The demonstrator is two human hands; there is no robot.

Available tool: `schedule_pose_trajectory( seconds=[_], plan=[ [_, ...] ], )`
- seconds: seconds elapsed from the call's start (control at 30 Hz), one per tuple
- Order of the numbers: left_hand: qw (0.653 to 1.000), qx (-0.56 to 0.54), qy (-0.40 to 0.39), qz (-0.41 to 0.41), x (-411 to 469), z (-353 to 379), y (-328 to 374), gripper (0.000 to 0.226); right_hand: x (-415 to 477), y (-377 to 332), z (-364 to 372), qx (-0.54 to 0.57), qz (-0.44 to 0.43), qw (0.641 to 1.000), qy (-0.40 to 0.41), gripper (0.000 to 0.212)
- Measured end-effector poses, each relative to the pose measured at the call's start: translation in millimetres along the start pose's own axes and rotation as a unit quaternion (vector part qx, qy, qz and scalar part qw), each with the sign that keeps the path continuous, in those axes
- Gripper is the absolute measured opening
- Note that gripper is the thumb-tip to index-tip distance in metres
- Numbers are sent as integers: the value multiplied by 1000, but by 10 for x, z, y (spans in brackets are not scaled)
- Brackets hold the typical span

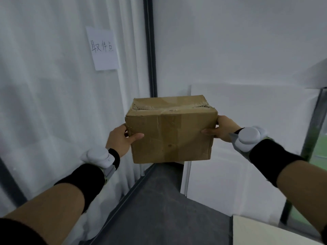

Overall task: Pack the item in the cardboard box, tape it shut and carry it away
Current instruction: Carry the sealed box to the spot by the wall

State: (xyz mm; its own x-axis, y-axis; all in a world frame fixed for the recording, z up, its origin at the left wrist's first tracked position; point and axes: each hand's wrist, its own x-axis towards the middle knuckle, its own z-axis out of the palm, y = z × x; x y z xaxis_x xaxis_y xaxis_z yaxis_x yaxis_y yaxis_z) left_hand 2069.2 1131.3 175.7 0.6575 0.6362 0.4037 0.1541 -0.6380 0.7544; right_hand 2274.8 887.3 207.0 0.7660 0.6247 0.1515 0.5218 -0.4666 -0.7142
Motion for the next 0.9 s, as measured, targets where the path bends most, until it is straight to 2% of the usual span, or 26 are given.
schedule_pose_trajectory(
  seconds=[0.17,0.43,0.77,0.9],
  plan=[
    [999,13,31,-15,462,186,-2,46,707,138,11,7,-21,1000,4,59],
    [998,23,45,-41,1362,449,-360,45,1848,367,348,55,-35,997,-39,68],
    [997,-5,60,-43,2955,805,-1163,43,3592,187,642,4,-47,998,-51,66],
    [996,-10,70,-56,3308,910,-1397,44,4102,231,822,-15,-55,998,-36,64]
  ],
)
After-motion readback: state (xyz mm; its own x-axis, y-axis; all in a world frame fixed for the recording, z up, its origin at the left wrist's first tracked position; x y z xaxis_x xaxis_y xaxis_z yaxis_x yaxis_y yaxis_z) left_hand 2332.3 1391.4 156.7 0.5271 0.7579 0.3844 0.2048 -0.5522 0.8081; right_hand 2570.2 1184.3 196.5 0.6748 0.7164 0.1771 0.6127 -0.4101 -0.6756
